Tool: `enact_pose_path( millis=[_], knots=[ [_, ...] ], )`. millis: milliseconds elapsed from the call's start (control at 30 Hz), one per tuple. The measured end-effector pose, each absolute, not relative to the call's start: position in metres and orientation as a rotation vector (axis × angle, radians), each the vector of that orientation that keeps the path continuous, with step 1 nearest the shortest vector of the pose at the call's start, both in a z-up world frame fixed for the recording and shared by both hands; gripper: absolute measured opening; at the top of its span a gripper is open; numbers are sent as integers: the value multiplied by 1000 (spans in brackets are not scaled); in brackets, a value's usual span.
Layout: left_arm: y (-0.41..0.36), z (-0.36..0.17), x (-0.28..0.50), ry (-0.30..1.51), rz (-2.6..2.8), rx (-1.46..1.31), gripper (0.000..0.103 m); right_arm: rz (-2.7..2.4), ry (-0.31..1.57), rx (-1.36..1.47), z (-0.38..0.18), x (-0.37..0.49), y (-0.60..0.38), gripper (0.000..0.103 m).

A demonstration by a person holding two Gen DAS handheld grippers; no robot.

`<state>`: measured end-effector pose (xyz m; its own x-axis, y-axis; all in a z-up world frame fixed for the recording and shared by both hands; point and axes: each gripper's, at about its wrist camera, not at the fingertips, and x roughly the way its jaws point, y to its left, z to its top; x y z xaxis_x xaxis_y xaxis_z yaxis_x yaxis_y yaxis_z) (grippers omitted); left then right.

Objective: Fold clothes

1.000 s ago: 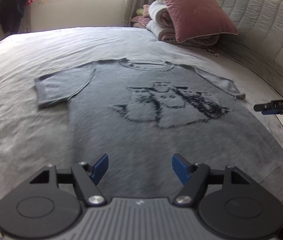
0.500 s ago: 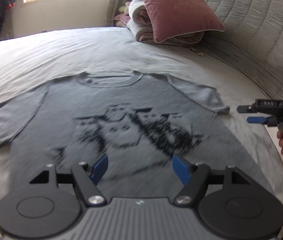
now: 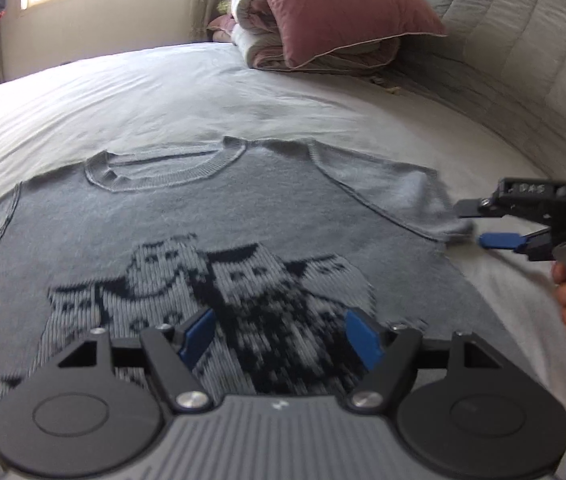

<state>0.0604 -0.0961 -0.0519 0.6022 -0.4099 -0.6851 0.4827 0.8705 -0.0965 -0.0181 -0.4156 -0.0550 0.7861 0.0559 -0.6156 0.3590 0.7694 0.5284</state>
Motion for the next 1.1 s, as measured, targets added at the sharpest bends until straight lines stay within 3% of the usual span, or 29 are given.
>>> enact_pose_path(
  millis=[133,167,267,333,500,833,1033,1067,1100],
  knots=[
    [-111,-58,82,766,-558,61,62,-173,617,732,-63,-7,-424,53],
    [-115,-59,87,769,-573,46,61,-167,605,769,-66,-8,-428,52],
    [-129,-61,102,779,-611,2,61,-160,575,858,-71,-12,-438,44],
    [-142,-61,112,791,-636,-25,62,-153,570,873,-74,-12,-441,29],
    [-178,-50,137,848,-722,-74,67,-117,569,899,-75,-12,-438,12],
    [-263,-38,197,1094,-893,-49,72,-30,579,780,-62,-8,-411,10],
    [-318,-40,176,1083,-901,183,71,-17,595,764,-67,-7,-407,10],
    [-324,-41,173,1077,-890,202,66,-15,597,767,-68,-6,-407,10],
    [-328,-41,171,1056,-870,222,47,-14,598,768,-68,-4,-407,10]
  ],
)
